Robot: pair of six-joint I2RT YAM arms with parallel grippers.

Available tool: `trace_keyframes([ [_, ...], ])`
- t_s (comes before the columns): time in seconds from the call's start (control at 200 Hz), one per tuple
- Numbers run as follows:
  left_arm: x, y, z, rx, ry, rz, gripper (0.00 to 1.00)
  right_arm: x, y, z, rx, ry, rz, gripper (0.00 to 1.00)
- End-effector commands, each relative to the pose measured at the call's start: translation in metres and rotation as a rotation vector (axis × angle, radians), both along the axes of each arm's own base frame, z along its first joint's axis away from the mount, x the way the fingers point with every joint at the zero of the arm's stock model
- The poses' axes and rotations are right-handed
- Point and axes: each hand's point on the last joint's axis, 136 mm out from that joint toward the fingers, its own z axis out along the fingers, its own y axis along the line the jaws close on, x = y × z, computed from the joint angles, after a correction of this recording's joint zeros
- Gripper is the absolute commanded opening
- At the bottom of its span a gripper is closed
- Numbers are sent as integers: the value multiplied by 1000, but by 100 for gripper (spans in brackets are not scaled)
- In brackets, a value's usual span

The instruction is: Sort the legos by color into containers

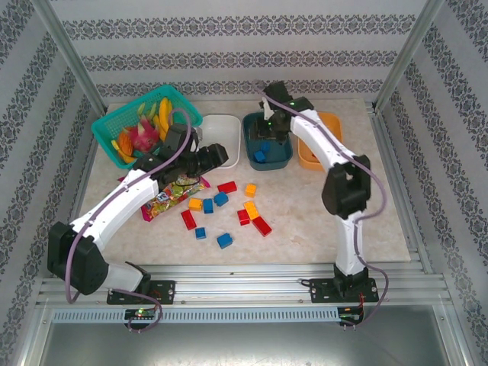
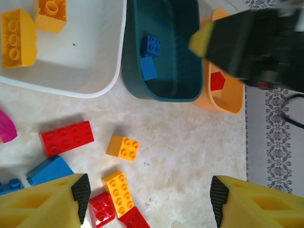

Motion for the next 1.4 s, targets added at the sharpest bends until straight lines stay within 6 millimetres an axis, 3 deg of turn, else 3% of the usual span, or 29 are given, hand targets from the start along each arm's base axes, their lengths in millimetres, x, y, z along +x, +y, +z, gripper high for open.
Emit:
trace_keyframes([
  [0.0,-19,9,16,64,-23,-35,70,-24,5,66,39,-195,38,52],
  [0.09,-32,15,10,108,1,-58,70,-58,12,83,95,-277,86,52],
  [0.195,-49,22,-8,185,54,-91,69,-114,27,87,162,-349,194,57],
  [0.295,-65,34,-33,263,139,-80,68,-168,37,62,236,-296,271,61],
  [0.395,-76,64,-60,348,245,73,70,-217,46,28,248,-215,339,63],
  [0.535,-72,72,-83,271,372,319,70,-255,58,6,282,-166,396,64],
  [0.729,-57,64,-123,110,543,633,69,-271,73,-15,291,-138,481,67],
  [0.799,-51,65,-128,94,566,714,68,-269,75,-15,285,-142,495,67],
  [0.944,-57,74,-147,78,636,876,66,-265,80,-8,288,-152,527,67],
  [1.394,-41,77,-178,45,660,987,55,-265,79,-8,315,-127,548,67],
])
